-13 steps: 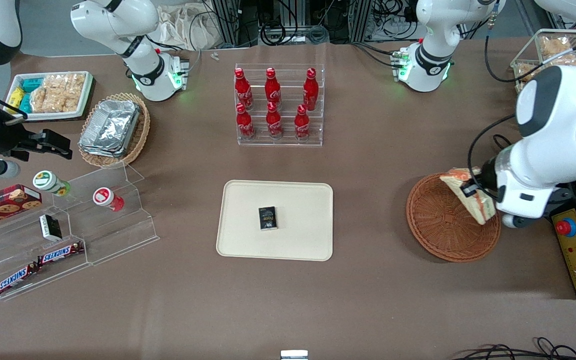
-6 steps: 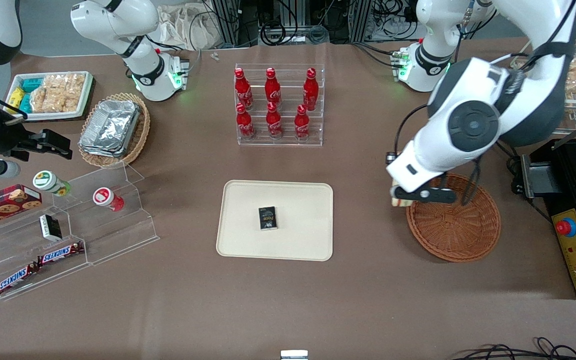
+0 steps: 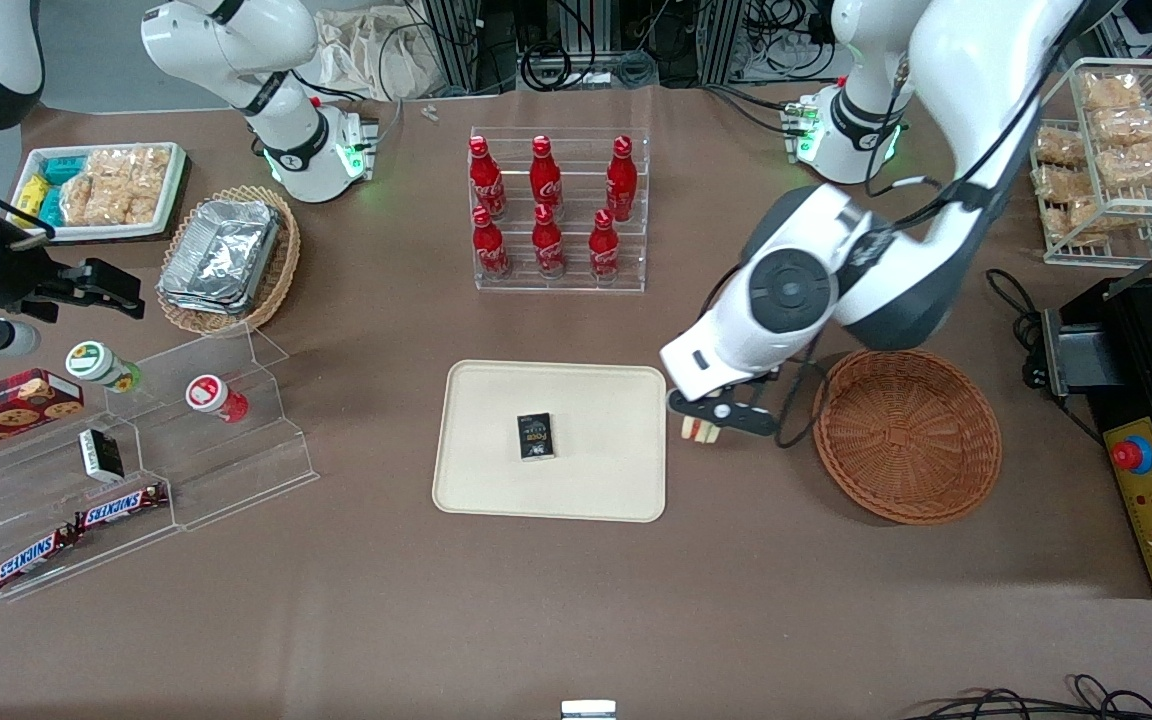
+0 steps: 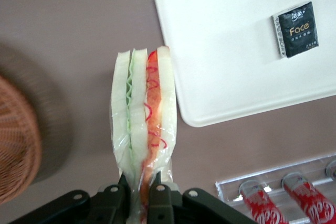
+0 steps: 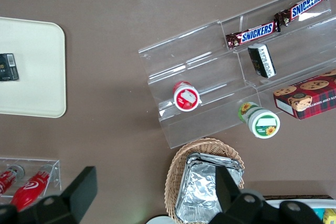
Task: Place sandwich from basket to tray
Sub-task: 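Carry the sandwich with the left gripper over to the cream tray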
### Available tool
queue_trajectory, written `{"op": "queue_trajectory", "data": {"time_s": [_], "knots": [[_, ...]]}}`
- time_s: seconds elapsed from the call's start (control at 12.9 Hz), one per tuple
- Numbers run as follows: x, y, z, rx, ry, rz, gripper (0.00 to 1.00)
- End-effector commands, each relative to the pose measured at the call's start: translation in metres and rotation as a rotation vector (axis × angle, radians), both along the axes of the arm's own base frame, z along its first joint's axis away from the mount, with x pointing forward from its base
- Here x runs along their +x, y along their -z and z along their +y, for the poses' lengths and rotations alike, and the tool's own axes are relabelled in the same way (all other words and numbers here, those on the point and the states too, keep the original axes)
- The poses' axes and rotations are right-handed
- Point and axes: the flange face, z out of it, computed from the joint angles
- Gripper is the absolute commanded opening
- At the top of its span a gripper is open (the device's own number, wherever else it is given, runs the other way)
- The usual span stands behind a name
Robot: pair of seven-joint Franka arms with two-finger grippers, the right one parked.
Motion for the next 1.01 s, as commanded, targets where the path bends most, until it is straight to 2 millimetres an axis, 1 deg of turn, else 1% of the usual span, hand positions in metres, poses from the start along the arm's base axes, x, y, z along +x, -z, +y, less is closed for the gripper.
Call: {"op": "queue_trajectory", "data": {"time_s": [0.0,0.16,0.47,0.7,0.78,0.93], "knots": [[0.005,0.025,-0.021,-0.001,-0.025,-0.039,0.00],[0.002,0.045,-0.044,-0.032,-0.034,-0.053,0.00],[0.009,0.089,-0.063,-0.103,-0.084,-0.081,0.00],[0.010,0.131,-0.080,-0.079,-0.111,-0.133,0.00],[0.011,0.141,-0.082,-0.056,-0.126,-0.147,0.00],[0.012,0.149,-0.085,-0.039,-0.124,-0.155,0.00]]}}
